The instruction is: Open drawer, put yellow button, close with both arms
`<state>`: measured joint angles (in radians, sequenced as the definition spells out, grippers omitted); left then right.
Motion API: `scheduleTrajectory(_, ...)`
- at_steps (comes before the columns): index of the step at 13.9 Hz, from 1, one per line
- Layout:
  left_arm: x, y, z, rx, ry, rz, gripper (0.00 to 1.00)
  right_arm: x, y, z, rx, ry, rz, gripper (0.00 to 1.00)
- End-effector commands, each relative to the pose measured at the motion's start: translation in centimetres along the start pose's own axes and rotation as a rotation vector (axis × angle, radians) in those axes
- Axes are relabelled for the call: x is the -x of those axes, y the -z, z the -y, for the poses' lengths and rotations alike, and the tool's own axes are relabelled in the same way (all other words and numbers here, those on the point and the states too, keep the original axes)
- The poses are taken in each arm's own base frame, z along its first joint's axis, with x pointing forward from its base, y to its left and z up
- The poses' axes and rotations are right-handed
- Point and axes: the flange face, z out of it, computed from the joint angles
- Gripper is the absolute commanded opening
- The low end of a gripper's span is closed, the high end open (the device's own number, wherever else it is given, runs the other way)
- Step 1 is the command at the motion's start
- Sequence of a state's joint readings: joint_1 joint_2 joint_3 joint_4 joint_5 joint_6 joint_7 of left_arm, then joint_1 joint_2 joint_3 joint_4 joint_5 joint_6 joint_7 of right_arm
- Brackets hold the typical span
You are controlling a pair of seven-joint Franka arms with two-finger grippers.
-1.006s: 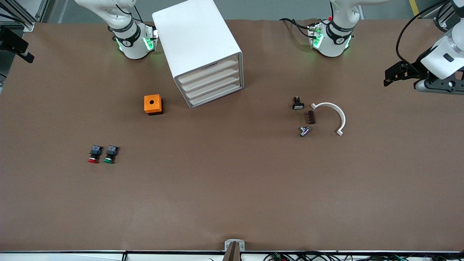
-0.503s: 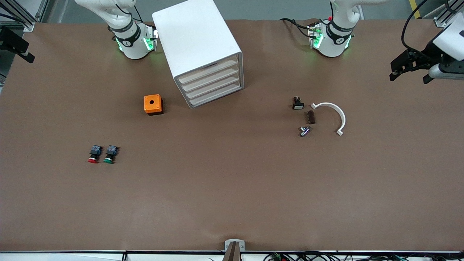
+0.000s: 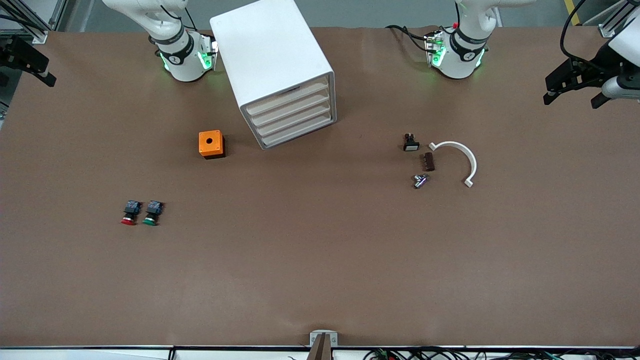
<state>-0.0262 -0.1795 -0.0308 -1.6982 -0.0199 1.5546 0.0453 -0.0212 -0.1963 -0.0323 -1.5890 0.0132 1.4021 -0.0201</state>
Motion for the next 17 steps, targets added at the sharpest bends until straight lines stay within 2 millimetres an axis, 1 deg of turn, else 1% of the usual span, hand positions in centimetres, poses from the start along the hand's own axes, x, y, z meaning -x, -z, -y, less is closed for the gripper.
scheduleTrajectory(1,-0.7,0.4,-0.6,-0.005,-0.001,0.006,1.0,0.5,0.3,0.2,0.012,0.005,-0.007,1.0)
scheduleTrajectory(3,-1.4,0.2,-0.6,-0.003,-0.004,0.01,1.0,0.5,0.3,0.2,0.012,0.01,-0.009,1.0)
scheduleTrajectory(7,-1.4,0.1,-0.7,-0.003,0.074,0.012,1.0,0.6,0.3,0.1,0.011,0.009,-0.006,1.0)
scheduleTrajectory(12,-1.5,0.1,-0.8,-0.003,0.07,0.012,1.0,0.6,0.2,0.1,0.011,0.009,-0.003,1.0)
scheduleTrajectory(14,-1.6,-0.1,-0.4,-0.005,0.07,0.015,1.0,0.6,0.2,0.0,0.01,0.006,-0.003,1.0)
scheduleTrajectory(15,-2.1,-0.5,-0.3,-0.002,0.073,0.022,1.0,0.5,0.2,0.0,0.01,0.005,-0.004,1.0)
scheduleTrajectory(17,-2.9,-0.3,-0.2,-0.003,0.084,0.013,1.0,0.5,0.2,0.0,0.01,0.005,-0.004,1.0)
